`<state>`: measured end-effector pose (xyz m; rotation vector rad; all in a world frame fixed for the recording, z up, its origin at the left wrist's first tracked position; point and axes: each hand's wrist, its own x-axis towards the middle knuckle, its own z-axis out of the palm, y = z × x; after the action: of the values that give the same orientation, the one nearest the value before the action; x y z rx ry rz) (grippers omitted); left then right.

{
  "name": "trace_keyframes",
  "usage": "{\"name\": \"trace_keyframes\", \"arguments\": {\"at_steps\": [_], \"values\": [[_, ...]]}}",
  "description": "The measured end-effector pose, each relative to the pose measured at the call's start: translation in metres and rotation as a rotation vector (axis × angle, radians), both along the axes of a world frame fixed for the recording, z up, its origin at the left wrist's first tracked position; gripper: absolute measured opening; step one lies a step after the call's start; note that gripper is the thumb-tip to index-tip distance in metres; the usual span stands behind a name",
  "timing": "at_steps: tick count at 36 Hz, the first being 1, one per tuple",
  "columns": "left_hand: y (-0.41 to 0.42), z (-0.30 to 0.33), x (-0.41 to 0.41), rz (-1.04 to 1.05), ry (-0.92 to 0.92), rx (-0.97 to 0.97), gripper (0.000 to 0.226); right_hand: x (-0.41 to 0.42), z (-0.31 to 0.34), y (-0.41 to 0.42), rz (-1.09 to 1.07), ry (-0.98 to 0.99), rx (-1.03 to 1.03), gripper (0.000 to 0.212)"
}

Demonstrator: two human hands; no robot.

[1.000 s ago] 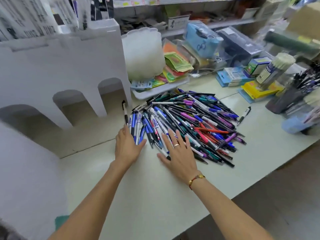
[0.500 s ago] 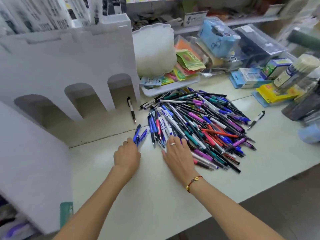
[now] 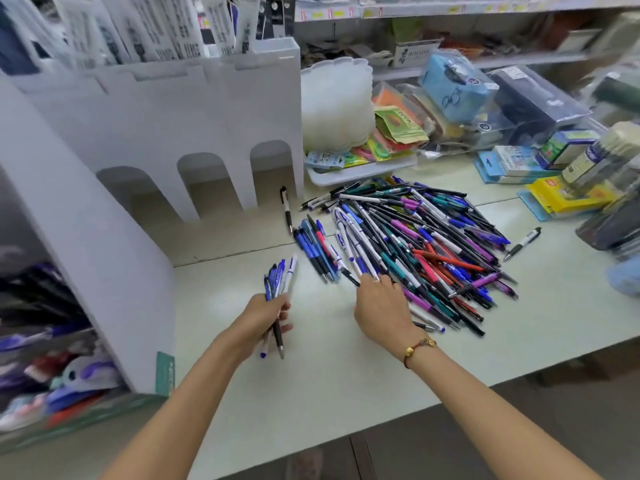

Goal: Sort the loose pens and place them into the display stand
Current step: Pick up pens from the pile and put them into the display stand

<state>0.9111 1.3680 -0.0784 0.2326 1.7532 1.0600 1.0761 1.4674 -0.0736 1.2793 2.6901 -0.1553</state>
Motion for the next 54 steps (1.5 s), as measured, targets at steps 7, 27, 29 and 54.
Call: {"name": "trace_keyframes", "arguments": {"at_steps": [7,27,29,54], "values": [[-0.014,0.011,0.015,0.111,-0.312,0.176,0.018,0.009,0.022,0.002,-0.228,0.647,-0.514,0.02],[-0.016,0.054,0.059,0.118,-0.195,0.407,0.027,0.024,0.055,-0.047,-0.231,0.804,-1.375,0.033],[-0.021,0.056,0.061,0.118,-0.18,0.407,0.029,0.026,0.062,-0.05,-0.22,0.768,-1.336,0.032],[-0.157,0.135,0.027,0.304,-0.081,0.526,0.018,-0.016,0.156,-0.14,0.224,0.438,-0.942,0.044]]}}
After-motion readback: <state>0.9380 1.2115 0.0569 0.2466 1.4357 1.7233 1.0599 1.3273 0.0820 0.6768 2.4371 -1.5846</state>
